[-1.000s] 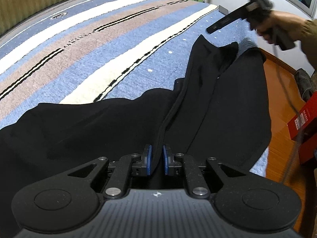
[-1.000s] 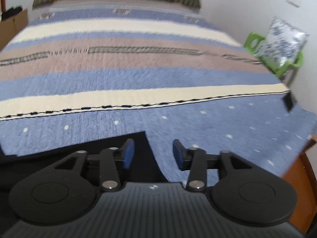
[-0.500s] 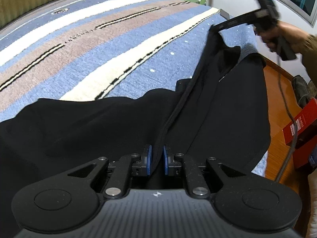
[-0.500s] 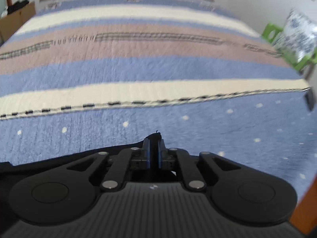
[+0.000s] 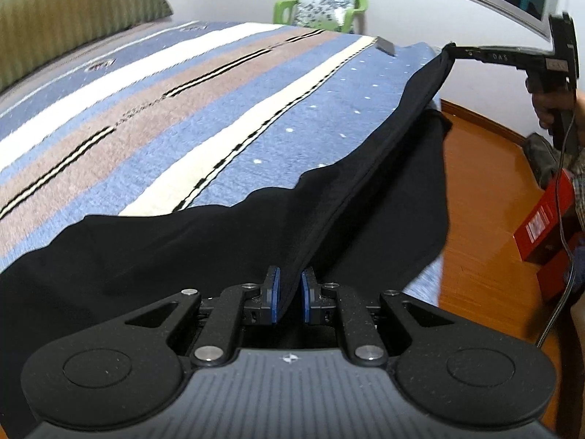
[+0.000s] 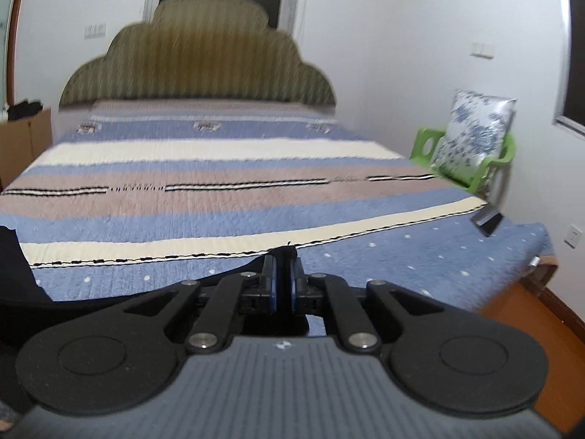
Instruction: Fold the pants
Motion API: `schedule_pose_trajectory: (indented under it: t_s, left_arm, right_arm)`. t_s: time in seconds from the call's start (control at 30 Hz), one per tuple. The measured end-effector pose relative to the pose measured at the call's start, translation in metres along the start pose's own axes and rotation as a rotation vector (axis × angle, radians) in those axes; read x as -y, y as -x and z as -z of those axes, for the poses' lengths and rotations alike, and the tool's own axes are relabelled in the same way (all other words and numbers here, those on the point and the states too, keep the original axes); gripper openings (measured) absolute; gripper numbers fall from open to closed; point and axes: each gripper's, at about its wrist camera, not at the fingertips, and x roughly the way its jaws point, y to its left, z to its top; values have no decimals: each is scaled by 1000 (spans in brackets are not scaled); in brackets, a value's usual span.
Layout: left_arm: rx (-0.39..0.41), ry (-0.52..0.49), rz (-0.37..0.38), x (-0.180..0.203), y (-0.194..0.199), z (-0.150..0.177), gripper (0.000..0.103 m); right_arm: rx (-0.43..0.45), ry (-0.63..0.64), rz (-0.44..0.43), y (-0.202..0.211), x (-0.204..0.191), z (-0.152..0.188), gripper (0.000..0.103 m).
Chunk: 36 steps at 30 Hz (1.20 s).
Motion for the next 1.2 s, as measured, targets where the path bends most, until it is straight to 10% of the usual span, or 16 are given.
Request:
schedule_pose_trajectory:
  t_s: [0.47, 0.53, 0.6, 0.67, 0.97, 1.2]
  left_arm:
    - [8, -147, 15, 27, 8, 16, 12]
    - [5, -135, 12, 25, 7, 15, 12]
    - [-2, -131, 13, 24, 6, 15, 12]
    - [-2, -138, 8, 25, 6, 14, 12]
    - [0, -137, 1, 28, 6, 15, 12]
    - [0, -142, -11, 30, 5, 15, 12]
  right_arm:
    - [81, -355, 161, 55, 40, 130, 2]
    - [69, -450, 123, 47, 39, 146, 12]
    - [95, -591, 32, 38, 37, 159, 54]
    - [154, -700, 9, 30, 34, 170, 74]
    - [304, -1410, -248, -25, 42, 251, 75]
    - [345, -1553, -346, -63, 35, 260, 42]
